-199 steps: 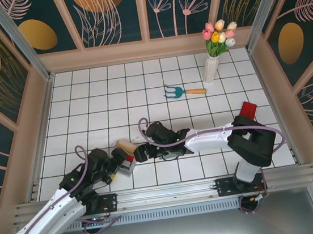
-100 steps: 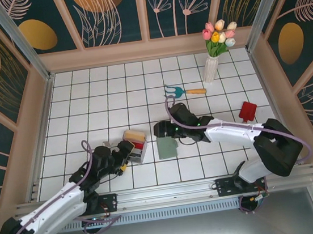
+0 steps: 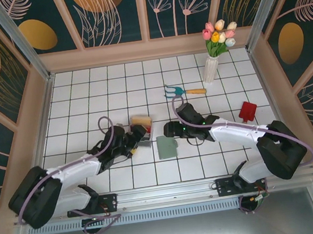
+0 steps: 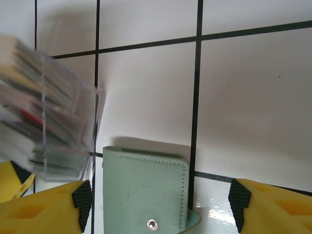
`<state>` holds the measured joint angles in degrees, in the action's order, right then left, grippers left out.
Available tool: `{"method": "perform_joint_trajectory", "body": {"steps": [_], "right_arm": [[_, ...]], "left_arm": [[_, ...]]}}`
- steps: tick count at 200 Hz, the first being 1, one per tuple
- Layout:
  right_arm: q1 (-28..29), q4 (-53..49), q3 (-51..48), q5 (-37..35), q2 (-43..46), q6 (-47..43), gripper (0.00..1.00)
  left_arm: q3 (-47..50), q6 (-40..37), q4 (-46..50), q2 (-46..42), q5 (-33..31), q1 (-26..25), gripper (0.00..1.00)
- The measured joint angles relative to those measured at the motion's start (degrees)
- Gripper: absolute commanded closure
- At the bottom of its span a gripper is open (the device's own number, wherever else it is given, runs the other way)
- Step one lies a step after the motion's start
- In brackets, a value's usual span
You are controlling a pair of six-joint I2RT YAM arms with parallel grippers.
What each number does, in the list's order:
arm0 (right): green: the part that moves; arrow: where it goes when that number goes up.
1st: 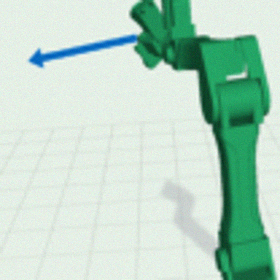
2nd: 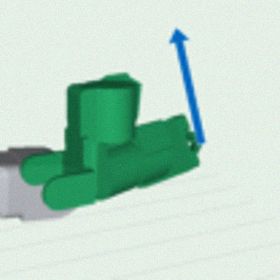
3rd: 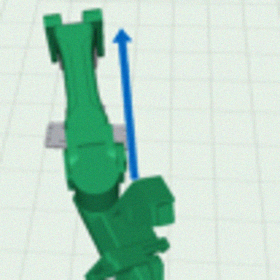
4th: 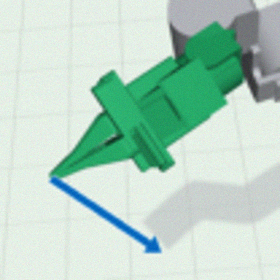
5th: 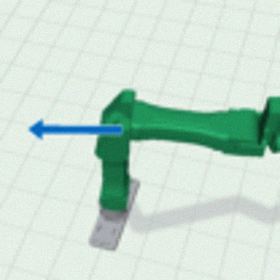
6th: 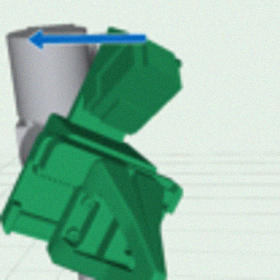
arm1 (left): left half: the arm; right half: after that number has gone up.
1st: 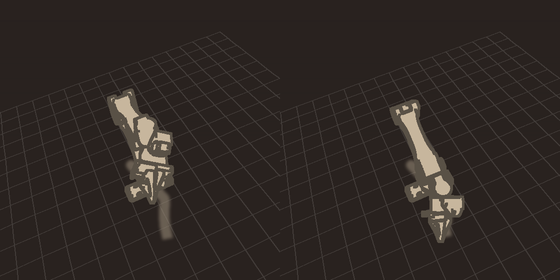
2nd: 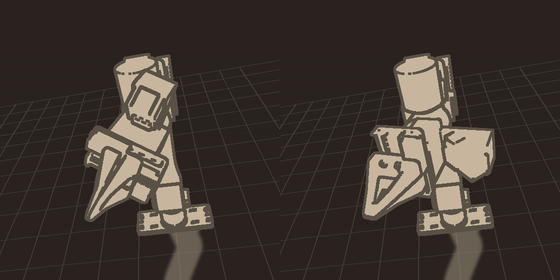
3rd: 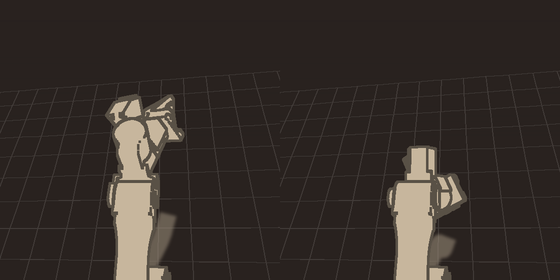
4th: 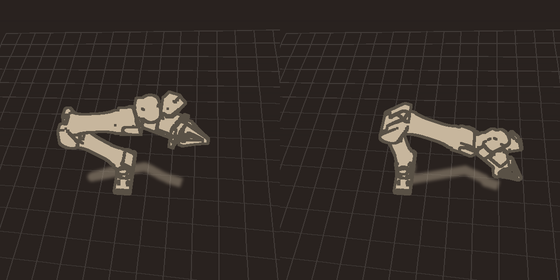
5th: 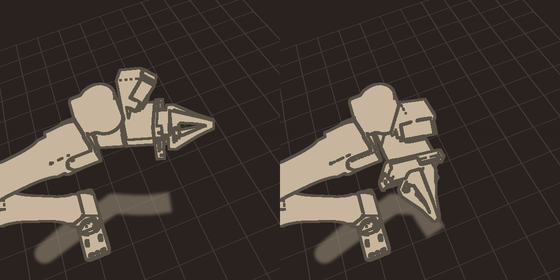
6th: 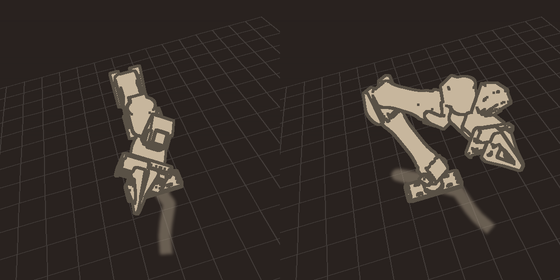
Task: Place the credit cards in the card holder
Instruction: Move the storage box to the center of the table.
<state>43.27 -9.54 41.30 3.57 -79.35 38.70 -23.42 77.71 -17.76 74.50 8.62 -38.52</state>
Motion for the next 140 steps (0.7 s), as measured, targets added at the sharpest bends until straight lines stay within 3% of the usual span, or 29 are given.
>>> {"method": "perform_joint_trajectory", "body": {"steps": [79,140], "right_arm": [[-3.2,-0.4,-1.0,1.0,1.7,-1.1,0.25],[-2.3,-3.9,-0.5,0.3,1.5,-2.4,0.31]], "left_arm": [[-15.8,-9.8,-2.6,17.7,3.5,0.0,0.03],[-16.0,-14.7,2.8,14.6,1.4,0.0,0.04]]}}
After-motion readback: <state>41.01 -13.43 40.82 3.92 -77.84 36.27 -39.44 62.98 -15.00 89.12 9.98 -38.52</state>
